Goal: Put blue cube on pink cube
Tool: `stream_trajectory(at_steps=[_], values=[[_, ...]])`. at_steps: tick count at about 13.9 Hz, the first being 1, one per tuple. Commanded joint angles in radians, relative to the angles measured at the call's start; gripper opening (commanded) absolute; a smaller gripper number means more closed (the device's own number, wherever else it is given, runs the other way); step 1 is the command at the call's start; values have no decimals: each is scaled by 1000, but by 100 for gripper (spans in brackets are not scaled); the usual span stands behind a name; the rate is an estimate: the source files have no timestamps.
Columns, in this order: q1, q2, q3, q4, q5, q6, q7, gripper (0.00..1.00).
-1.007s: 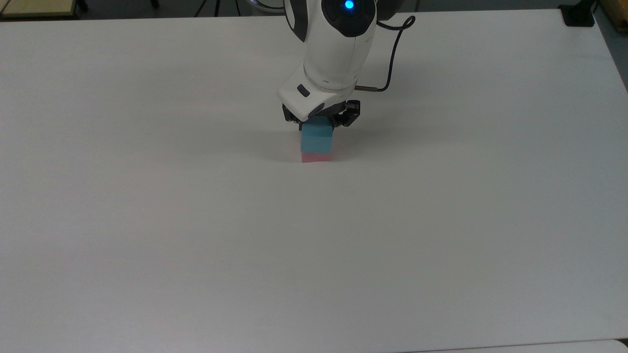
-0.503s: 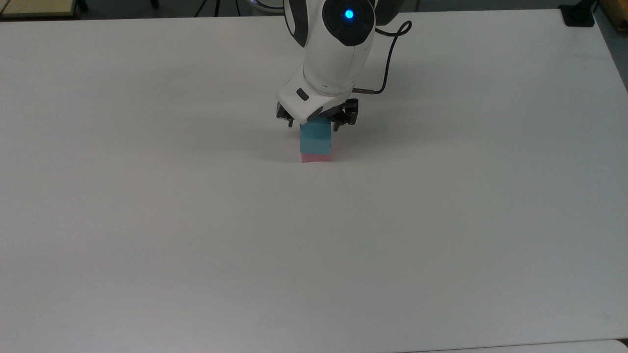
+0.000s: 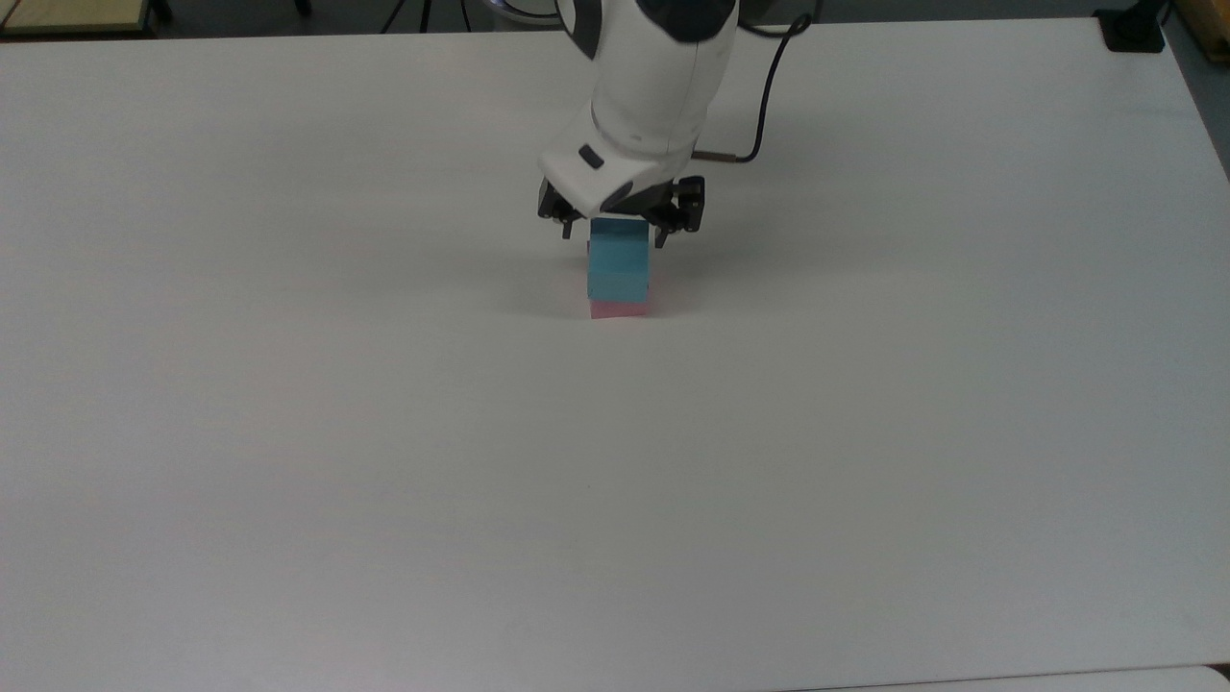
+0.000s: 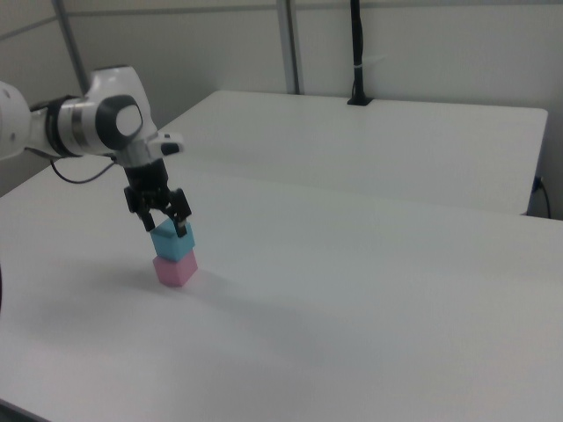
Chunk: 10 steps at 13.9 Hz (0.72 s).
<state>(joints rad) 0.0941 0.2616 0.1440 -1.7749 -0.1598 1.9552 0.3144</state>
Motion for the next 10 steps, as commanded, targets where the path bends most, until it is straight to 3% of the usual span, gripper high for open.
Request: stream_trajectory(at_steps=[1,7,10], values=[[21,-126,-12,18,3,-77,-11,100],[-17,-254,-12,22,17,-168,-18,100],[-42,-262,-14,22,39,-180,-55,100]])
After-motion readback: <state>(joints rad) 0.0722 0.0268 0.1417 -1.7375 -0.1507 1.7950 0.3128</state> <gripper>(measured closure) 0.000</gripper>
